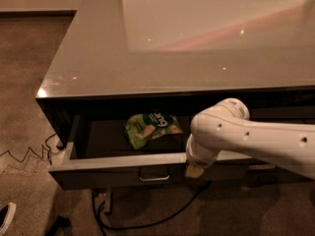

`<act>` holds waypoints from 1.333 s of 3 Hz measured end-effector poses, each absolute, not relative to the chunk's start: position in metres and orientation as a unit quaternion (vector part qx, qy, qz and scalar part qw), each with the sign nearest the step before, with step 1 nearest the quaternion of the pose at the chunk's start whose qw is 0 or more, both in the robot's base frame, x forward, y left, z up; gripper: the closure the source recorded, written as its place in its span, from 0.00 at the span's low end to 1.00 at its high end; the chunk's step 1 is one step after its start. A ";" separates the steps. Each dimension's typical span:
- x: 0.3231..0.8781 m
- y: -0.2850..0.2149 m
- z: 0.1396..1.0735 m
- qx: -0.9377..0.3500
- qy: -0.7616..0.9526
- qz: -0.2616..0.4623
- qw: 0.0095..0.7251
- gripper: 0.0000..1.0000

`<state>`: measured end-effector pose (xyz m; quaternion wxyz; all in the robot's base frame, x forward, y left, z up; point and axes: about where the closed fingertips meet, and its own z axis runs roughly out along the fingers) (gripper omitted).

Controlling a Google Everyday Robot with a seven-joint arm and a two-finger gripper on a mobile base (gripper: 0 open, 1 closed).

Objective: Open top drawer

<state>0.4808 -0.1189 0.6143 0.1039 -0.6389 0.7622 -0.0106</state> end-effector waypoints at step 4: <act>0.467 -0.121 0.616 -0.625 0.774 -0.014 0.096 0.36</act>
Offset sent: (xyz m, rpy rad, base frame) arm -0.0121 -0.0043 0.0002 -0.0116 0.0097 -0.0371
